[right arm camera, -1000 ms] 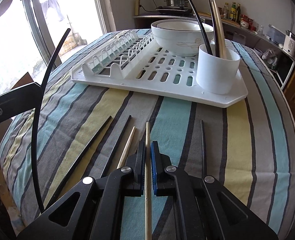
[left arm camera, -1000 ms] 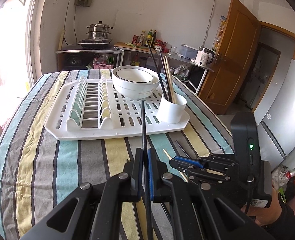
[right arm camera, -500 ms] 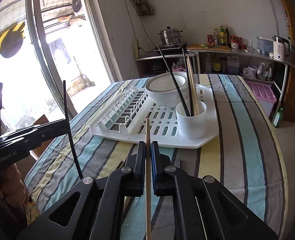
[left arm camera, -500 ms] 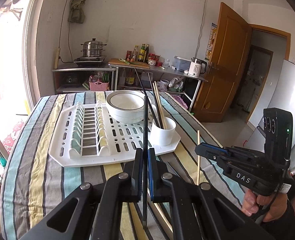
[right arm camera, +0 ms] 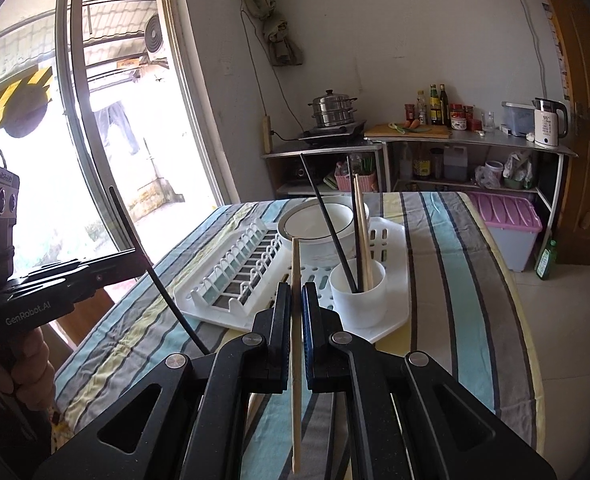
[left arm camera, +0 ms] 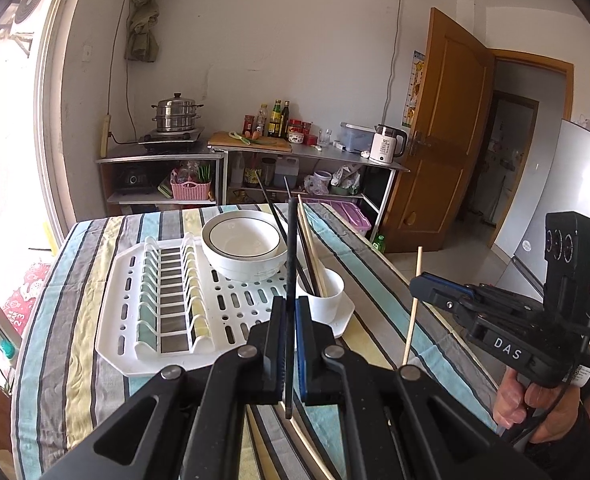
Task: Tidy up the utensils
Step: 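Lift both held chopsticks and carry them over the white cup, then lower both chopsticks into the white cup and open both tools, then move both tools back down to the chopsticks on the tablecloth, then grasp a black chopstick with the left tool while the right tool grasps a wooden one, then lift both chopsticks and carry them above the white cup, then lower both chopsticks into the white cup and open both tools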
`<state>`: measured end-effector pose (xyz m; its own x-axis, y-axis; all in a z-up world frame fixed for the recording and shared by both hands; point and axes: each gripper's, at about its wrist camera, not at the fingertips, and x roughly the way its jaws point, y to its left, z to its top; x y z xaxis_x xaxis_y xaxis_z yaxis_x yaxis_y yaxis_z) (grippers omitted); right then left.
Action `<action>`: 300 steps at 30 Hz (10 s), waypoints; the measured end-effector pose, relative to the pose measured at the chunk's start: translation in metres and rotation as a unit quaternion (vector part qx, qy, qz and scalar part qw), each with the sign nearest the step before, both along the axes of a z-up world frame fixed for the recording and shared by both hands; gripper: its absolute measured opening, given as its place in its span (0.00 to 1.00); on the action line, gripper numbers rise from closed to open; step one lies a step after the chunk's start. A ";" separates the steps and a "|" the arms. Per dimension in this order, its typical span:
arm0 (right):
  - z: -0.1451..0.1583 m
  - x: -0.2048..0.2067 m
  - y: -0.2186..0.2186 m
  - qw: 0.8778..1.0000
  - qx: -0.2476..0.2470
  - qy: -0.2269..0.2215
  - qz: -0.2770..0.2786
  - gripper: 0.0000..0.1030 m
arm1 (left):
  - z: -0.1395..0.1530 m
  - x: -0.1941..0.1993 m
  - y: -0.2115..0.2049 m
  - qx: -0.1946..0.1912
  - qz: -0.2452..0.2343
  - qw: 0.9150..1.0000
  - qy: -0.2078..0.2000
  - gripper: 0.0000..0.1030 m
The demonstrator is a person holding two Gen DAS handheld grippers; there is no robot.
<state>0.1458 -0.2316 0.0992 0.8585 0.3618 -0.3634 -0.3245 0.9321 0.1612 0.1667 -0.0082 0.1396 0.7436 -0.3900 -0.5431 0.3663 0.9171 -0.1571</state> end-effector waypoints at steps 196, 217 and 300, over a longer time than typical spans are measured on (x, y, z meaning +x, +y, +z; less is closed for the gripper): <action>-0.060 0.010 0.057 0.994 -0.029 0.101 0.041 0.05 | -0.073 -0.024 0.043 0.031 0.051 0.997 0.051 0.04; -0.023 -0.023 0.021 0.999 0.002 0.029 0.028 0.05 | -0.030 -0.040 0.038 0.015 0.042 0.999 0.006 0.04; 0.060 0.083 -0.043 0.998 0.010 -0.052 -0.028 0.05 | 0.039 0.128 -0.078 0.004 -0.064 0.998 0.019 0.05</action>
<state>0.2290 -0.2747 0.1596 0.9101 0.3185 -0.2652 -0.2879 0.9461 0.1482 0.2949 -0.0866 0.1784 0.6666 -0.4756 -0.5739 0.4739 0.8647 -0.1662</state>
